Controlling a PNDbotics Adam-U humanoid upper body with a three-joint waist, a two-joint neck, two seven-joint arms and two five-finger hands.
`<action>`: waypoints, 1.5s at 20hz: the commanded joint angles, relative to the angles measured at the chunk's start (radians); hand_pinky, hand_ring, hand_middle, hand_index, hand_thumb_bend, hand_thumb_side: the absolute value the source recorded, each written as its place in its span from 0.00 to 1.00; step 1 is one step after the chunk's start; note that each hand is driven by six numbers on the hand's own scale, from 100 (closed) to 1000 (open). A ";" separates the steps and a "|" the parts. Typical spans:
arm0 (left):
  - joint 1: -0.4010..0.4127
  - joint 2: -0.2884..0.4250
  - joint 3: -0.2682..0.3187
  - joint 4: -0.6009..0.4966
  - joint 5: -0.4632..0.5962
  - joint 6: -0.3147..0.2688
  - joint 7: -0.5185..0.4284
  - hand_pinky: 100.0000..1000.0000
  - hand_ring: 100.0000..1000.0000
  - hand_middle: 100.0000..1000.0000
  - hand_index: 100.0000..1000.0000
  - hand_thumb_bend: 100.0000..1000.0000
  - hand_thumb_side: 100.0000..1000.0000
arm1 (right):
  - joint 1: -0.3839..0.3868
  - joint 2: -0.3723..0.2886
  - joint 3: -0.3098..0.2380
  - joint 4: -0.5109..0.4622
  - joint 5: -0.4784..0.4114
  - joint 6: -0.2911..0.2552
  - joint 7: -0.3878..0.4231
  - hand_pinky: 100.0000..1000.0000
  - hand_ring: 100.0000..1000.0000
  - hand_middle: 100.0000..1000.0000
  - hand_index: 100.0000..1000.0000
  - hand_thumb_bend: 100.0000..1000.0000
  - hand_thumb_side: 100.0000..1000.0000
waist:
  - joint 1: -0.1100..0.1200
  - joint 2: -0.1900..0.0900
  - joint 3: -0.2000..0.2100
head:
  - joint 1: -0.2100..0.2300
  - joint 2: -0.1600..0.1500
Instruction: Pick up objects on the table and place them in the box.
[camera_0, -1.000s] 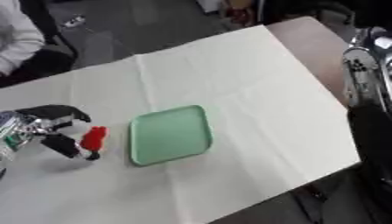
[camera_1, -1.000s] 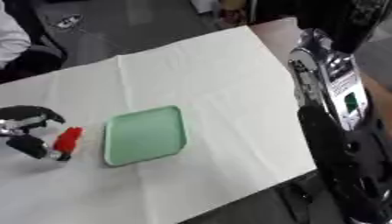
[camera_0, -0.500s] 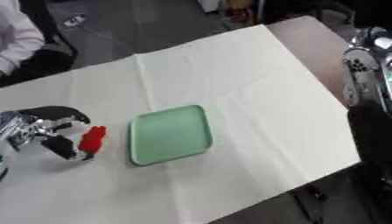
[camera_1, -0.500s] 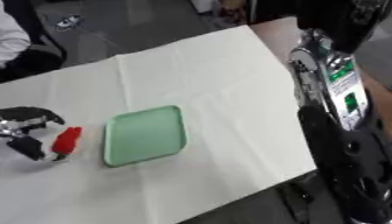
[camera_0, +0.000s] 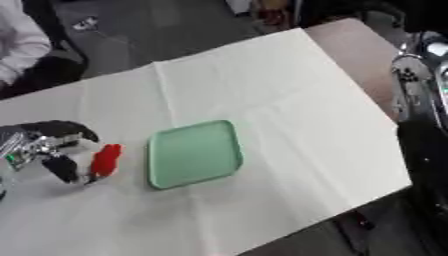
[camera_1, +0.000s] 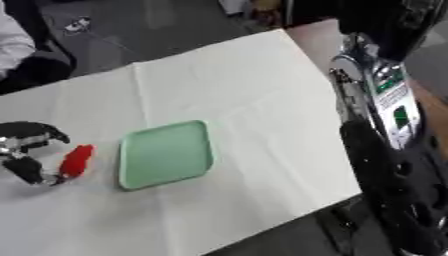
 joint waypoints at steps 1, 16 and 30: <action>-0.020 0.005 0.020 0.004 -0.002 -0.010 0.013 0.57 0.77 0.89 0.93 0.44 0.25 | -0.022 -0.005 -0.003 -0.010 -0.006 0.000 0.004 0.47 0.45 0.39 0.40 0.16 0.26 | -0.003 -0.009 -0.002 | 0.012 -0.003; 0.005 -0.050 0.044 0.074 -0.020 -0.040 0.091 0.48 0.68 0.77 0.84 0.10 0.34 | -0.031 0.005 -0.003 -0.010 -0.016 0.000 0.005 0.47 0.45 0.39 0.41 0.11 0.31 | -0.005 -0.004 -0.014 | 0.024 -0.005; 0.008 -0.027 0.031 0.059 -0.002 -0.018 0.120 0.00 0.00 0.08 0.38 0.00 0.71 | -0.028 0.001 -0.004 -0.010 -0.019 -0.002 0.004 0.47 0.45 0.39 0.40 0.11 0.31 | -0.005 -0.005 -0.011 | 0.017 -0.003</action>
